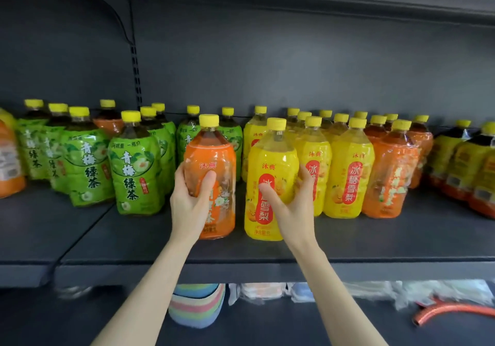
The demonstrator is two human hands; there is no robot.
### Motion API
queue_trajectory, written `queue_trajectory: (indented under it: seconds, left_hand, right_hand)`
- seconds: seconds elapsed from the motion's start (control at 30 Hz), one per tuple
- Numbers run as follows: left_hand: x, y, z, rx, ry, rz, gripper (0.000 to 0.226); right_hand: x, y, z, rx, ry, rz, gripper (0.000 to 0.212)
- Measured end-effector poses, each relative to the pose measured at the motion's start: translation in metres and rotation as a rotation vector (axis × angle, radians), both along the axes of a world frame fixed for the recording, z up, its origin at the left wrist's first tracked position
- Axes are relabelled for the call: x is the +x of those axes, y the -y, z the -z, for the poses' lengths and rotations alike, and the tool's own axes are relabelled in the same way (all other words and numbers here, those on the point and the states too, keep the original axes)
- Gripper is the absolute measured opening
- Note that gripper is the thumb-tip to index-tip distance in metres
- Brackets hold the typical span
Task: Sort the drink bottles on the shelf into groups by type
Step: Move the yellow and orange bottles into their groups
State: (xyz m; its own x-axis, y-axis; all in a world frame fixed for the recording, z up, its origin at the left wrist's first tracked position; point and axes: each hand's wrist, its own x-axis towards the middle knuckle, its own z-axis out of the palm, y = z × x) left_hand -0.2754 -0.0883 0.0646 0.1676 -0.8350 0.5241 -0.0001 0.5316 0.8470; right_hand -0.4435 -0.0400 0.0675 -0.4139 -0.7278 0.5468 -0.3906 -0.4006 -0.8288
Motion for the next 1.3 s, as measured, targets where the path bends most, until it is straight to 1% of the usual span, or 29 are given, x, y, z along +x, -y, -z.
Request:
queue_trajectory:
  seconds: [0.1, 0.27, 0.33, 0.43, 0.5, 0.67, 0.83, 1.0, 1.3]
  left_hand:
    - [-0.001, 0.002, 0.001, -0.028, -0.002, -0.009, 0.081]
    - [0.0, 0.01, 0.002, -0.032, -0.005, 0.006, 0.079]
    - [0.001, 0.014, 0.003, -0.031, -0.006, 0.011, 0.074]
    - [0.0, 0.019, 0.003, -0.039, -0.006, 0.015, 0.066]
    - [0.0, 0.021, 0.004, -0.04, -0.007, 0.016, 0.067]
    - [-0.001, 0.023, 0.004, -0.032, -0.021, 0.022, 0.066]
    - [-0.001, 0.027, 0.005, -0.019, -0.023, 0.023, 0.069]
    - [-0.001, 0.026, 0.004, -0.02, -0.032, 0.039, 0.083]
    - [-0.001, 0.025, 0.003, -0.014, -0.035, 0.052, 0.088]
  right_hand:
    - [0.0, 0.007, -0.003, 0.045, 0.007, -0.014, 0.092]
    - [0.003, 0.033, -0.013, 0.123, -0.111, 0.093, 0.089]
    - [0.004, 0.042, -0.014, 0.124, -0.084, 0.09, 0.089]
    - [0.004, 0.055, -0.016, 0.161, -0.013, 0.084, 0.08]
    - [0.003, 0.065, -0.016, 0.178, -0.003, 0.079, 0.076]
    - [0.006, 0.086, -0.015, 0.196, -0.022, 0.101, 0.077]
    - [0.004, 0.105, -0.014, 0.281, -0.041, 0.107, 0.079]
    - [0.002, 0.115, -0.015, 0.289, -0.048, 0.137, 0.079]
    - [0.007, 0.116, -0.016, 0.316, -0.038, 0.148, 0.079]
